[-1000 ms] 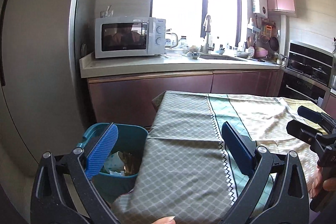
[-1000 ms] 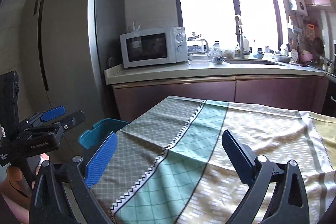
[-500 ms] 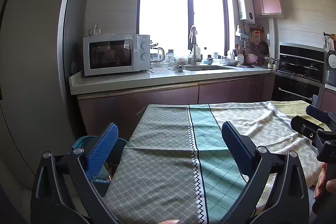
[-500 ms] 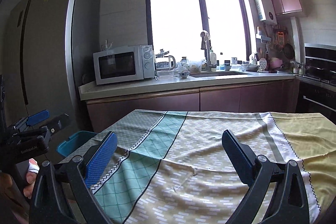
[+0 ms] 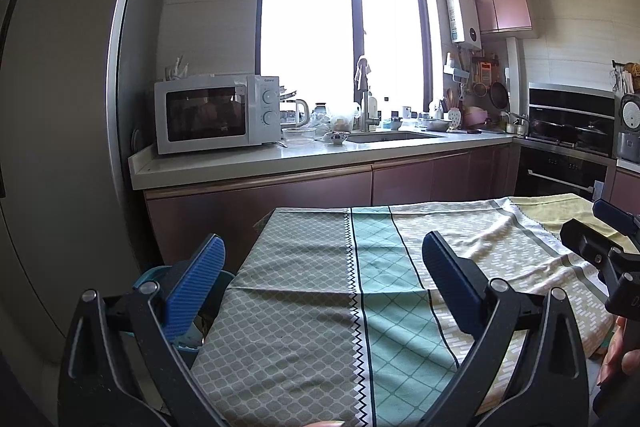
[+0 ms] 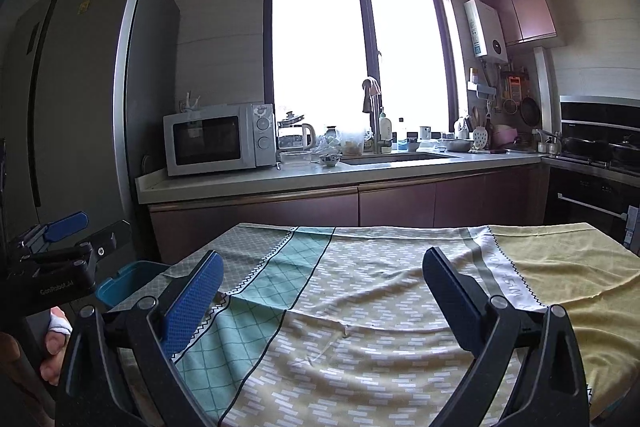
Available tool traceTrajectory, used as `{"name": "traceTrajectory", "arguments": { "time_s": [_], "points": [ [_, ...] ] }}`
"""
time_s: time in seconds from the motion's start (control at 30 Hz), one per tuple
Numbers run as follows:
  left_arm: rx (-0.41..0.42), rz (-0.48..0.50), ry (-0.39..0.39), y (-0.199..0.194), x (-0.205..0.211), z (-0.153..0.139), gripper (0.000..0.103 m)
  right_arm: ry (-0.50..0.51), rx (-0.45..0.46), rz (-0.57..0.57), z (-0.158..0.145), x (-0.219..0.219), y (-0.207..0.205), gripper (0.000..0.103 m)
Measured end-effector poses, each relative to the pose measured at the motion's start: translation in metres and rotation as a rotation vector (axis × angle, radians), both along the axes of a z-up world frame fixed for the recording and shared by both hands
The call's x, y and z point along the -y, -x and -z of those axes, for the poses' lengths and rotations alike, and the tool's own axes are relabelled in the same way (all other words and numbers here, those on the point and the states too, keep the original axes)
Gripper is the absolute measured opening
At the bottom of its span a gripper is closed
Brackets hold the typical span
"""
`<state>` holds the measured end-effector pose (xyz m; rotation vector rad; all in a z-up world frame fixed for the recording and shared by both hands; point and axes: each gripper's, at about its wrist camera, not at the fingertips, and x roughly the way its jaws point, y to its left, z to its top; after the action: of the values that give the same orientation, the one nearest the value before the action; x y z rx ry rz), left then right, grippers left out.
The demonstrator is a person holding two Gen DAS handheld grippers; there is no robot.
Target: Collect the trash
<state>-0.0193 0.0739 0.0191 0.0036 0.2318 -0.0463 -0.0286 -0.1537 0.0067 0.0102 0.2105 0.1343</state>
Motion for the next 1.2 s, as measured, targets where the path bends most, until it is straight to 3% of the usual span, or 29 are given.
{"name": "traceTrajectory", "arguments": {
  "time_s": [1.2],
  "points": [
    [0.01,-0.011,-0.009,-0.0052,-0.0025,-0.0024,0.097,-0.001,0.016,0.033,-0.0019,0.0026,0.0054,0.096]
  ]
}}
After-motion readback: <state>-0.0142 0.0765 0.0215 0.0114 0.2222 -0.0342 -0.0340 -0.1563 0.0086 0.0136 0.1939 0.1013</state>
